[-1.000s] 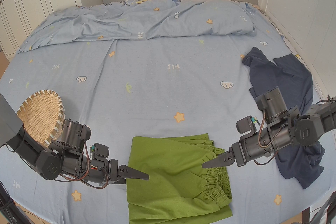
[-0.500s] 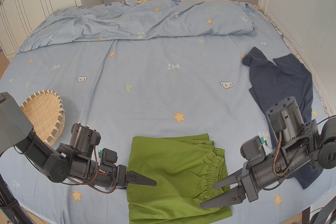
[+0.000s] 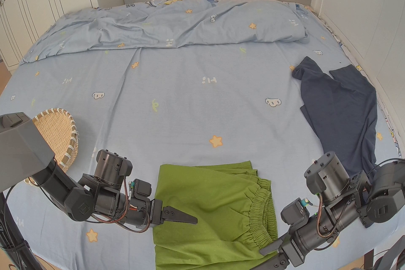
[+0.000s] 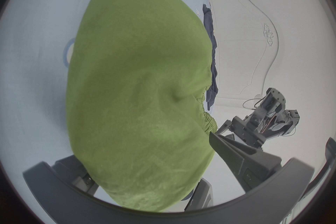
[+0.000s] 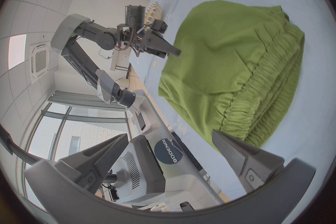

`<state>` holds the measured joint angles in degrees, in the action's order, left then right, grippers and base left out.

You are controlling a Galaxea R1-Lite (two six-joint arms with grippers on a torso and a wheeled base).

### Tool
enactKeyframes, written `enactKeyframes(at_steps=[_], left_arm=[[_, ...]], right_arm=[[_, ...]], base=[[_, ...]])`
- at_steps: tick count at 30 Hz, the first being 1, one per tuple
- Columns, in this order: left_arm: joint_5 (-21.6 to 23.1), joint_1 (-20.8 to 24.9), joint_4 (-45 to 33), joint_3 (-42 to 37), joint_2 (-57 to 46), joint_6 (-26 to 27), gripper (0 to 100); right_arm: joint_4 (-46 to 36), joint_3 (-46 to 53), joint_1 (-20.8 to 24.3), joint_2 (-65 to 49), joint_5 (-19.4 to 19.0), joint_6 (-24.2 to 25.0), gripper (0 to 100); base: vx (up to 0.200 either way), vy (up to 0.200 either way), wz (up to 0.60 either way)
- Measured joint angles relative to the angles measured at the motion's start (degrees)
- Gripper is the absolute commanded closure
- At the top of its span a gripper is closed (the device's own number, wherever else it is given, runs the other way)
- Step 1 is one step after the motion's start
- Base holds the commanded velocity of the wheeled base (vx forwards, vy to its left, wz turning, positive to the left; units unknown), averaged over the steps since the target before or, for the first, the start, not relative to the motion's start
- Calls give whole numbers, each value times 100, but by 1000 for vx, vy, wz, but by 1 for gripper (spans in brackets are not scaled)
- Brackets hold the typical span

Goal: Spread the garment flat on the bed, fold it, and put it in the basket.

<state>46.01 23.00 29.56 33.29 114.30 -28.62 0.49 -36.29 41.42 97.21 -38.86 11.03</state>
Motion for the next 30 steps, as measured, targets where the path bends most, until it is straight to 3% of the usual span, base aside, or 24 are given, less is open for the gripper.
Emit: enactKeyframes(at_steps=[18, 19, 30], left_arm=[[-20, 194, 234, 358, 265, -315, 0], [-22, 201, 268, 356, 273, -329, 100], [-68, 235, 445, 210, 295, -532, 100]], right_arm=[[191, 678, -460, -116, -13, 7, 0], [197, 678, -512, -226, -16, 21, 0], [35, -4, -1471, -1507, -49, 616, 0]], base=[[0, 0, 0], [0, 0, 0], [0, 0, 0]])
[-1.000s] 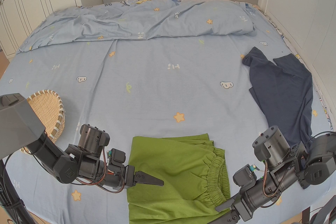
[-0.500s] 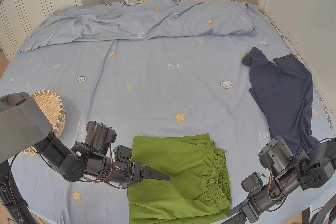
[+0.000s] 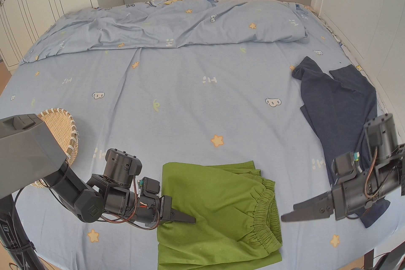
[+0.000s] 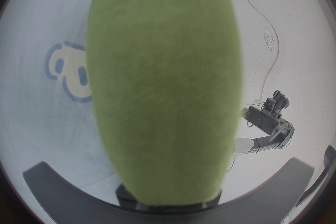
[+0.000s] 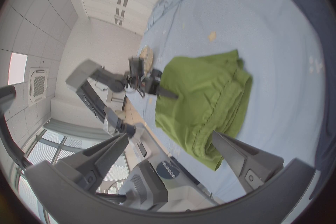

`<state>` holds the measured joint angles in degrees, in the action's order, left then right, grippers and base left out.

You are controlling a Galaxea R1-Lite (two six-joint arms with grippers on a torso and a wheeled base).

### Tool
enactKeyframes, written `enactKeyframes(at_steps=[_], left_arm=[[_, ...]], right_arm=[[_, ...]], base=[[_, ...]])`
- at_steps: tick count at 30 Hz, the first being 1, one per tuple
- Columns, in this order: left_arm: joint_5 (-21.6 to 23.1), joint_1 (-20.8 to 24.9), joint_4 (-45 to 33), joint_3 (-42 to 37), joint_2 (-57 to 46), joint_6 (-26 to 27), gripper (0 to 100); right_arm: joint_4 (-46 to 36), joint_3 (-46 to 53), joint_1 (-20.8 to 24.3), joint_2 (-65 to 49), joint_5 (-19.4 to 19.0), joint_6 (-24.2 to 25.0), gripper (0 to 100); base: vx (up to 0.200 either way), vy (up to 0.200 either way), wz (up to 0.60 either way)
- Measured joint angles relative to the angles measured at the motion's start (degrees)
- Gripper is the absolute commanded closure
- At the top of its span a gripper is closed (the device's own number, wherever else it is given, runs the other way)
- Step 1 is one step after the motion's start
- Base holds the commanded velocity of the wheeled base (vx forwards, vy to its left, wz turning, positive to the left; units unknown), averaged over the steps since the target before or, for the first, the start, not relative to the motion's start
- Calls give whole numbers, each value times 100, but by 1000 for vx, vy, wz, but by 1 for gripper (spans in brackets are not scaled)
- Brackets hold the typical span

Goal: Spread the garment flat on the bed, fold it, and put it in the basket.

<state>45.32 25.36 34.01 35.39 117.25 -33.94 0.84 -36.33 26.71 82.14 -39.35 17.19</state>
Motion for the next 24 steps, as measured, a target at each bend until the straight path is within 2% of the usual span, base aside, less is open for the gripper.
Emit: enactKeyframes(at_steps=[8, 12, 18, 24], left_arm=[[-4, -111, -100, -105, -357, -361, 100], [-4, -268, -451, 118, -647, -484, 100], [-6, -546, -2113, 1143, -940, -352, 100], [18, -970, -4090, 2302, -1078, 457, 100]], right_arm=[[-560, -816, -474, -469, -79, 180, 0], [-788, -1207, -703, -695, -102, 265, 0], [-1054, -1604, -1145, -846, -171, 295, 0], [-1179, -1742, -1445, -896, -305, 301, 0]], base=[[0, 0, 0], [0, 0, 0], [0, 0, 0], [0, 33, 0]])
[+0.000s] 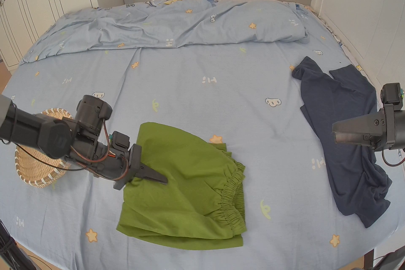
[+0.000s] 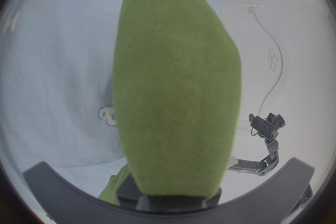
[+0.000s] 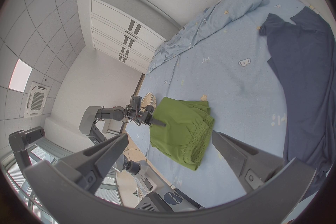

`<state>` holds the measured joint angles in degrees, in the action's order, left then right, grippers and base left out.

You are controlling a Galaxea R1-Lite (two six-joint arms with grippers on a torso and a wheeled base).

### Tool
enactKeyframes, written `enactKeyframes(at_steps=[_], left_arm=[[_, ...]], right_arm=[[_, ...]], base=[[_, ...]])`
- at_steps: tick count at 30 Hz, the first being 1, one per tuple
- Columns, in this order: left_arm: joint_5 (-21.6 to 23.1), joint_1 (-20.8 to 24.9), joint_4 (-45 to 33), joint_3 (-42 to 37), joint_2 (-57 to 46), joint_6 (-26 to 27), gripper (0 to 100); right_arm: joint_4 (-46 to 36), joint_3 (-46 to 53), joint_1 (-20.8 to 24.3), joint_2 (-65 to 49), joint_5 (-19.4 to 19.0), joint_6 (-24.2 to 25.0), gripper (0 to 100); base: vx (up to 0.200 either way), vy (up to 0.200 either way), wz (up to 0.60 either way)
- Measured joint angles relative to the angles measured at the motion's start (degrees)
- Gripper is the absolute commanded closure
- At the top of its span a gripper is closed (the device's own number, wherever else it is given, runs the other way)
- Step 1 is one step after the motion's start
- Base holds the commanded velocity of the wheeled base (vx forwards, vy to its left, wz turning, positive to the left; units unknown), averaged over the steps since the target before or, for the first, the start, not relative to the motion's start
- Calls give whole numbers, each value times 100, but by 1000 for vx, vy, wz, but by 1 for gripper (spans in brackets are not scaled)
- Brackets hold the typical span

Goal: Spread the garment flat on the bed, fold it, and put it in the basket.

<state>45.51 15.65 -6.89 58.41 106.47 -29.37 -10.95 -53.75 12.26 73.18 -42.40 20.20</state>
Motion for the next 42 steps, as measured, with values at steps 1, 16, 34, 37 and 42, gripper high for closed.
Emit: enactKeyframes(at_steps=[1, 16, 34, 37, 42], left_arm=[[4, -83, -305, 182, -16, 202, 100], [44, -573, -1944, 1591, -217, 1048, 100], [4, -455, -1921, 1651, -276, 1059, 100], [0, -436, -1911, 1651, -283, 1081, 100], [-16, -332, -1952, 1568, -356, 1437, 100]], right_arm=[[-11, -11, -33, 0, -13, 0, 0], [-27, -85, -329, 143, -82, -15, 0], [-35, -93, -328, 154, -90, 0, 0], [-43, -93, -315, 144, -90, 0, 0], [-38, -85, -293, 138, -90, 2, 0]], base=[[0, 200, 0], [0, 200, 0], [0, 200, 0], [0, 67, 0], [0, 0, 0]])
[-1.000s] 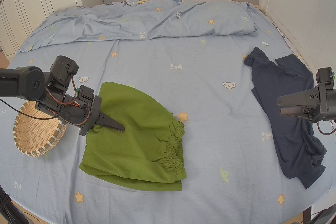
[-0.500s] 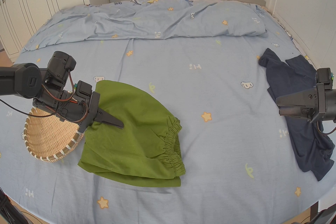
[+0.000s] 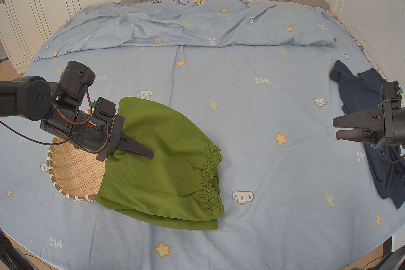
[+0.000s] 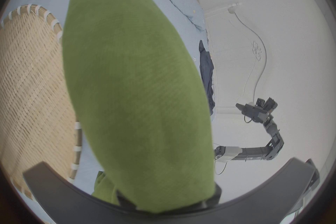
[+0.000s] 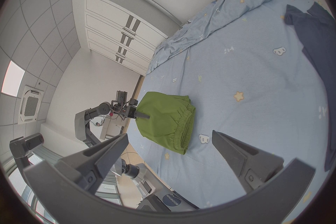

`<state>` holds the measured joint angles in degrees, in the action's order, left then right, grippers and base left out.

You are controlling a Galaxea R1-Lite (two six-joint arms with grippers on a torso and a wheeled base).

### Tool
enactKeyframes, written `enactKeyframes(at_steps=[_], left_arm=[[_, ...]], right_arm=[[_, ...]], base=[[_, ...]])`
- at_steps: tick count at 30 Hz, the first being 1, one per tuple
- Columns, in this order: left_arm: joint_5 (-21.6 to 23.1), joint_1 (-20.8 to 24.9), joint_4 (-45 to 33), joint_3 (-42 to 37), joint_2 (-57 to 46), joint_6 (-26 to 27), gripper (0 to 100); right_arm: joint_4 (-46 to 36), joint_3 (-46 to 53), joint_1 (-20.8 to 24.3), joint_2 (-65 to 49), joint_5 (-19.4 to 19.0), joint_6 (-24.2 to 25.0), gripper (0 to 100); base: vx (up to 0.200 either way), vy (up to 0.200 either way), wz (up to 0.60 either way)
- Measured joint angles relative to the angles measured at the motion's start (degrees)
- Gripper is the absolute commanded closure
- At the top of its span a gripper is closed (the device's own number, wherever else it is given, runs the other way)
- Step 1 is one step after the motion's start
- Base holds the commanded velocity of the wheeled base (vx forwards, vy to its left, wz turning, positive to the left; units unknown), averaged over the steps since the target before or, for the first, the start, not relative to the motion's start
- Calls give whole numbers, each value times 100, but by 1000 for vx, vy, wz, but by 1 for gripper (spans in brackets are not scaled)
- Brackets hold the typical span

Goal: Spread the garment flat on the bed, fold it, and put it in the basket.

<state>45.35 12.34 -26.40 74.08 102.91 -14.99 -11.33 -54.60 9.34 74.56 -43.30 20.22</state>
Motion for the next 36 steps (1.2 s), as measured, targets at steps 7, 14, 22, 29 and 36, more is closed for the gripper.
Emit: enactKeyframes(at_steps=[7, 14, 22, 29, 36], left_arm=[[-16, 177, -20, -230, -322, 451, 100], [-17, 210, 33, -333, -920, 484, 100], [-93, 48, 196, -388, -1805, 485, 100], [-154, -772, 501, -391, -2133, 473, 100], [-165, -1693, 859, -391, -1985, 471, 100]], right_arm=[[-5, 4, 13, -2, -9, -2, 0], [0, 6, 13, -9, -9, 0, 0], [6, 11, 13, -17, -9, 0, 0], [9, 13, 13, -28, -9, 7, 0], [9, 13, 13, -52, -9, 9, 0]], base=[[0, 0, 0], [0, 0, 0], [0, 0, 0], [0, 0, 0], [0, 0, 0]])
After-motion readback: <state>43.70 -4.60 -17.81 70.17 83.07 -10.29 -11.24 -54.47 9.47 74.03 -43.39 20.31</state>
